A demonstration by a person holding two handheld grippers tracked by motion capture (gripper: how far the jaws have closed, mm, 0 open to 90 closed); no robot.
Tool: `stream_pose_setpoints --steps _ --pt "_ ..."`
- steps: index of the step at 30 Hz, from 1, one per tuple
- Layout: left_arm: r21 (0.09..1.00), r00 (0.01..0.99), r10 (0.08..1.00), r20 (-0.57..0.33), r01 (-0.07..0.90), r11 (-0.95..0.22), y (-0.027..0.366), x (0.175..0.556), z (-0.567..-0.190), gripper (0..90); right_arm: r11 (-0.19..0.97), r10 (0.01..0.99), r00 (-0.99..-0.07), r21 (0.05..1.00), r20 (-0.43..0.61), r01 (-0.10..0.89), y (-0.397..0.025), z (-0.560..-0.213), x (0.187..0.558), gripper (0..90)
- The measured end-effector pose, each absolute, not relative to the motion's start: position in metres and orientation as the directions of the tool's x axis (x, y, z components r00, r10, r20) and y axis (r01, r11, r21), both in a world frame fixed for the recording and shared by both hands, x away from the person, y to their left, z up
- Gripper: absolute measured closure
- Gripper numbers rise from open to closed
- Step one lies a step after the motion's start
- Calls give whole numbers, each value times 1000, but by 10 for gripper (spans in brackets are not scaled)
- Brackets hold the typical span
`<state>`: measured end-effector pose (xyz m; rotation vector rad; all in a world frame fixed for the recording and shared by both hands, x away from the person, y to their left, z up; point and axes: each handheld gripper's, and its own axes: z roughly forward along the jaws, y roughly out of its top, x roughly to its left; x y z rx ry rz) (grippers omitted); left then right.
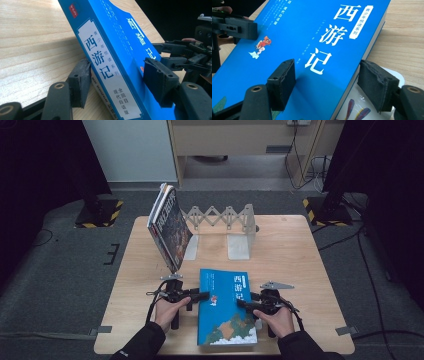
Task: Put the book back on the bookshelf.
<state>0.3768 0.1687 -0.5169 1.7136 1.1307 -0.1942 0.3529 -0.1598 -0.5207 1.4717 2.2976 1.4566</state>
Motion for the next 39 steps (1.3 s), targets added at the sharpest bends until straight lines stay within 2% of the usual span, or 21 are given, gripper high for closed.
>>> stream_pose_setpoints --steps 5,28,35,39 --pt "665 569 569 -594 745 -52 167 380 -511 412 104 727 -543 715 420 692 -161 -520 353 303" --pt "593 512 544 -665 804 -31 146 399 -519 418 107 721 -549 715 422 691 -162 -521 354 303" --pt "598 522 527 -671 801 -32 143 397 -511 494 114 712 -560 718 423 686 -162 -521 355 297" --pt "605 522 553 -650 795 -39 141 393 -504 508 112 709 -563 720 425 685 -162 -521 355 294"
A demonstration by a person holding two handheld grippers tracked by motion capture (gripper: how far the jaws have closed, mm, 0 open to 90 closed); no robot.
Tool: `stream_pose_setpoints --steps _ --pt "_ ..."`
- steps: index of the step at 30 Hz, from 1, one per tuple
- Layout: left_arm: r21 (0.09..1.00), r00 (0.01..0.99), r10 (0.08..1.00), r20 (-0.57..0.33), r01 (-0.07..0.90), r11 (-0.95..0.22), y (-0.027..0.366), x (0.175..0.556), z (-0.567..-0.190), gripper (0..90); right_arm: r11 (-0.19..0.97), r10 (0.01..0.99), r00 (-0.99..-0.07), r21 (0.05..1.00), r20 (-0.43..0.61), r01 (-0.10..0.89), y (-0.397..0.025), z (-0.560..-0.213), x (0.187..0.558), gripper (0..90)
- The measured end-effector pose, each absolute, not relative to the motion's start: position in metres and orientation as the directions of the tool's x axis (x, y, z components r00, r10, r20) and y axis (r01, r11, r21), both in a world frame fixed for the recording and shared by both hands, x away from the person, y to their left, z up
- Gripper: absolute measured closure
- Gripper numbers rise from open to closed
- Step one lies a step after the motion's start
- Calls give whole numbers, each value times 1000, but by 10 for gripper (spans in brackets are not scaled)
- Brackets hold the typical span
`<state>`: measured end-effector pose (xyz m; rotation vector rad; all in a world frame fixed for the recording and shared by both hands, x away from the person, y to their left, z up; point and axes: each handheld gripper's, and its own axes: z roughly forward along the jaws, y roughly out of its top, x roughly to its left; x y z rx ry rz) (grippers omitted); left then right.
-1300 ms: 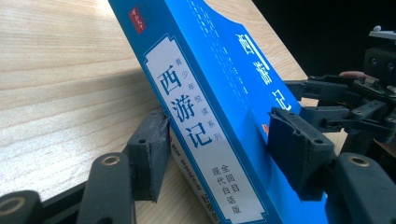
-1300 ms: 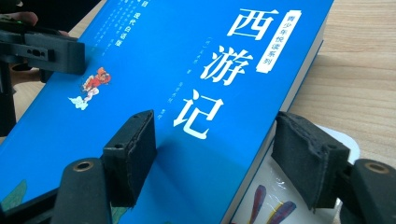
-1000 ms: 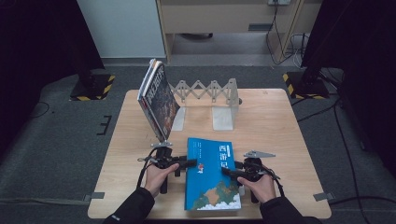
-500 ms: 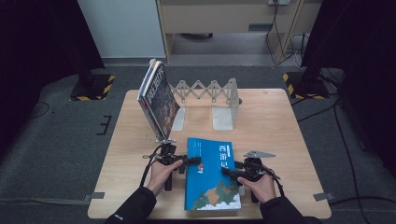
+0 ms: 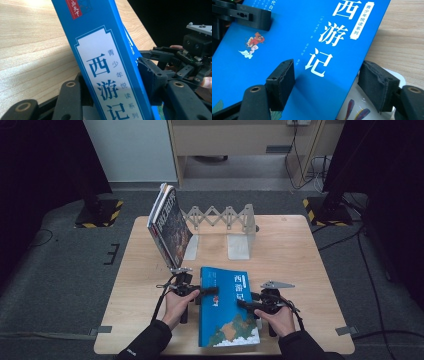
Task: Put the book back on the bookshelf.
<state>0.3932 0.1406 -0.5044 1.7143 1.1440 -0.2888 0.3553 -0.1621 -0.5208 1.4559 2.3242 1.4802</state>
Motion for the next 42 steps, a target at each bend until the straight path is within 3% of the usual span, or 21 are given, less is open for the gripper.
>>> stream_pose_setpoints --steps 16,21,24,34,37,42 --pt "593 520 593 -614 801 -88 133 396 -500 492 109 712 -559 720 425 686 -161 -521 356 294" --pt "570 512 614 -601 813 -120 128 400 -504 424 113 713 -562 723 419 682 -160 -521 355 294" --pt "548 487 595 -639 831 -92 131 402 -505 463 115 714 -563 723 416 681 -160 -522 355 295" --pt "543 466 581 -667 838 -49 128 405 -510 441 114 714 -562 723 417 681 -160 -522 355 294" --pt "537 446 574 -686 843 -14 129 404 -507 508 118 713 -565 722 416 681 -161 -521 356 294" --pt "566 467 579 -668 824 -12 128 400 -499 546 123 707 -572 724 416 678 -162 -520 356 296"
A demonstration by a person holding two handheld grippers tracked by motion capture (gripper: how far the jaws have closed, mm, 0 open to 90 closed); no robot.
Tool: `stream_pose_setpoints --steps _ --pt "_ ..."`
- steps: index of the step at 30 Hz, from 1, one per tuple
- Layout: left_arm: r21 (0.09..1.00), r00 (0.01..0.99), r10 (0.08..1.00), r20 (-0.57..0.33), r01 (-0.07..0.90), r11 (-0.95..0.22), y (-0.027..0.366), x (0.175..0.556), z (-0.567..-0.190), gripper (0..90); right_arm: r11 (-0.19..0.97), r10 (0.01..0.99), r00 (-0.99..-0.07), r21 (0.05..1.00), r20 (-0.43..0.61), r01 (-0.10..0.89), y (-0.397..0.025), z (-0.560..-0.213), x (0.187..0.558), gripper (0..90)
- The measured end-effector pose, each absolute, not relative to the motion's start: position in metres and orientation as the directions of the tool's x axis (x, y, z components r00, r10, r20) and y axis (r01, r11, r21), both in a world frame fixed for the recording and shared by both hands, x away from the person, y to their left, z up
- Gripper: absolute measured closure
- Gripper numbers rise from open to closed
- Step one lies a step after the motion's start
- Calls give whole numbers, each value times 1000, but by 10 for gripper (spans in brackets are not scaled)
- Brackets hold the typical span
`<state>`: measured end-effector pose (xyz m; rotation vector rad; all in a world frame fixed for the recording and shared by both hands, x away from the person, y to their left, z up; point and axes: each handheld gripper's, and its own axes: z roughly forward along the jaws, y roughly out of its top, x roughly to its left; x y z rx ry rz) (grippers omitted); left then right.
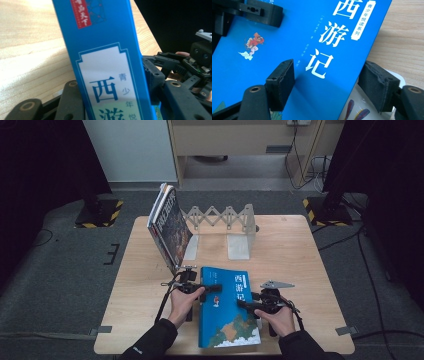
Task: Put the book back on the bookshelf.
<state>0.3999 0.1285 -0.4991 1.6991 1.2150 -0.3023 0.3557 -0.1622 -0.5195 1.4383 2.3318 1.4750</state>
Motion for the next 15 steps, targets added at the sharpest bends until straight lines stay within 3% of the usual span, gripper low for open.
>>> stream_pose_setpoints --steps 15 --pt "649 555 548 -626 760 -29 127 392 -477 588 32 651 -573 736 498 676 -162 -521 360 216"
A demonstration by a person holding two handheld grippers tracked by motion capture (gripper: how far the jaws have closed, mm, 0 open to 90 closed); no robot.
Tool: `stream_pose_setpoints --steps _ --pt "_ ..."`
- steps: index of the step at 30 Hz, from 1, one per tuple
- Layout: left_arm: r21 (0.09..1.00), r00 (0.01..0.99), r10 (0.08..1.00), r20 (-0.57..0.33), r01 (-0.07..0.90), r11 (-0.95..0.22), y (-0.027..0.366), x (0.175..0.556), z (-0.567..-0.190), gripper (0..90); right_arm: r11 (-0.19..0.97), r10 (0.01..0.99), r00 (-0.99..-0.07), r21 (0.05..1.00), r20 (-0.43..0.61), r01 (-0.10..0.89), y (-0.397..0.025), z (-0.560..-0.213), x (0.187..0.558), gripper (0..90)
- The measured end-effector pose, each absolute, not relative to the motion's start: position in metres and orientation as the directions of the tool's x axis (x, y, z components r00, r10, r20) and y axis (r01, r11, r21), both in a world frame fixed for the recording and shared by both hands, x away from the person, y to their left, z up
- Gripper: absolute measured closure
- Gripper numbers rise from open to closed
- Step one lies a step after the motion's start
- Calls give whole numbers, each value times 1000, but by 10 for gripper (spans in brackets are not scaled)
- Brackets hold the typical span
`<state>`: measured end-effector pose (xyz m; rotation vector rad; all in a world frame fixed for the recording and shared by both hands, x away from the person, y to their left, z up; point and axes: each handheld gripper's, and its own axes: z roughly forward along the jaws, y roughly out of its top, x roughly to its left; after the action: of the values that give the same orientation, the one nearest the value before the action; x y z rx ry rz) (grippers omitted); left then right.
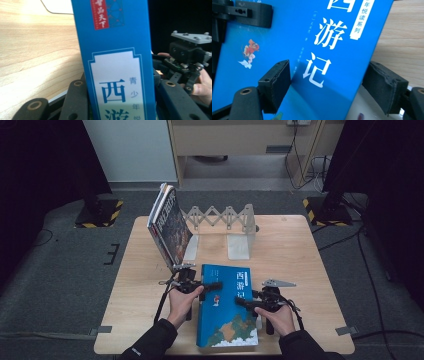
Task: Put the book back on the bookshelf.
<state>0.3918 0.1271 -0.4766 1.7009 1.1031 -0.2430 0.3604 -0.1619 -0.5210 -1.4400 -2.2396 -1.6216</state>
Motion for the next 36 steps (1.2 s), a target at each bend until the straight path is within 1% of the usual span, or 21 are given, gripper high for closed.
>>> stream_pose_setpoints --steps 9,15,17,20,23,27,36 --pt "714 608 539 -584 700 -16 126 389 -458 604 16 661 -575 757 482 654 -164 -506 361 294" --pt "757 651 528 -546 653 -24 125 385 -451 604 57 664 -605 777 439 627 -167 -493 362 343" --pt "760 655 523 -545 649 -21 125 384 -452 603 58 668 -605 781 432 622 -168 -493 361 350" --pt "766 662 516 -544 643 -18 124 383 -452 601 25 666 -594 782 452 623 -169 -494 358 370" --pt "771 666 513 -541 637 -15 123 384 -453 595 16 662 -593 783 457 621 -170 -494 357 382" --pt "770 668 509 -543 638 -16 122 384 -453 588 11 645 -608 790 463 613 -169 -493 356 411" --pt "777 672 528 -518 628 -37 121 384 -453 596 27 641 -617 790 457 613 -167 -494 357 412"
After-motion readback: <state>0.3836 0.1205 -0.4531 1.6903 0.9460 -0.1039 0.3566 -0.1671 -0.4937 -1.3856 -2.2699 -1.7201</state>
